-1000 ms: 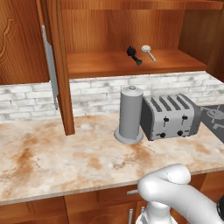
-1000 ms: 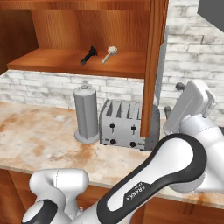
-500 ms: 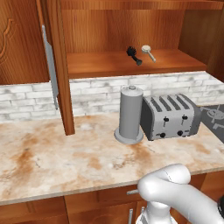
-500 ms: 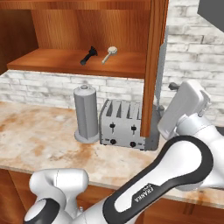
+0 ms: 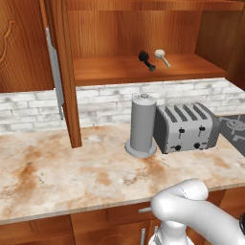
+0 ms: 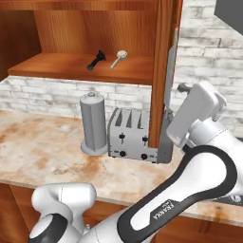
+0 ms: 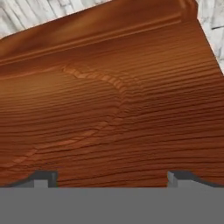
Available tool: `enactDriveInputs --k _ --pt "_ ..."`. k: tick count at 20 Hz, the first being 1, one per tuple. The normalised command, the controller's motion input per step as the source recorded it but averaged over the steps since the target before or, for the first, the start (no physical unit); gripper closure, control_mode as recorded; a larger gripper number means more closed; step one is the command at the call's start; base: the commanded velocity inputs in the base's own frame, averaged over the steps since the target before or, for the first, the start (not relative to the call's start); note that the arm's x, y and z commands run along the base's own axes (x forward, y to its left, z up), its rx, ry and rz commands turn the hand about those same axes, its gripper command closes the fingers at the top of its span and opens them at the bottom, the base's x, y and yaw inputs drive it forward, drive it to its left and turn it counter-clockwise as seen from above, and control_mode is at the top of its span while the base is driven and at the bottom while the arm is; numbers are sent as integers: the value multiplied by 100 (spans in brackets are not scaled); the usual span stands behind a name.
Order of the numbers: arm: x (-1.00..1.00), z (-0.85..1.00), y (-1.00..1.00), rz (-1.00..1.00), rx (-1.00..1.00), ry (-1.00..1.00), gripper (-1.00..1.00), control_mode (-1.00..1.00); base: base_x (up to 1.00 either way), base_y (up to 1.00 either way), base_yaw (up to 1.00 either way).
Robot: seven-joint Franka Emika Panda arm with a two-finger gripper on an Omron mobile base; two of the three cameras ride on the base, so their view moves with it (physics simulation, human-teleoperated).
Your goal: Pick up the dish brush and dish brush from the sink, and place them back in the cabinet, and close the cabinet doors.
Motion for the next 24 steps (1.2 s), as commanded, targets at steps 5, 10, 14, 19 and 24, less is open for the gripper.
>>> enactDriveInputs --k 5,10,14,19,24 --pt "-12 1 39 11 0 -3 -100 -100 0 0 0" --pt "-1 0 47 11 0 -3 -100 -100 0 0 0" --pt "0 5 45 8 0 -6 -100 -100 0 0 0" --pt "0 13 45 4 0 -7 -100 -100 0 0 0" --pt "0 9 51 2 0 -5 -100 -100 0 0 0"
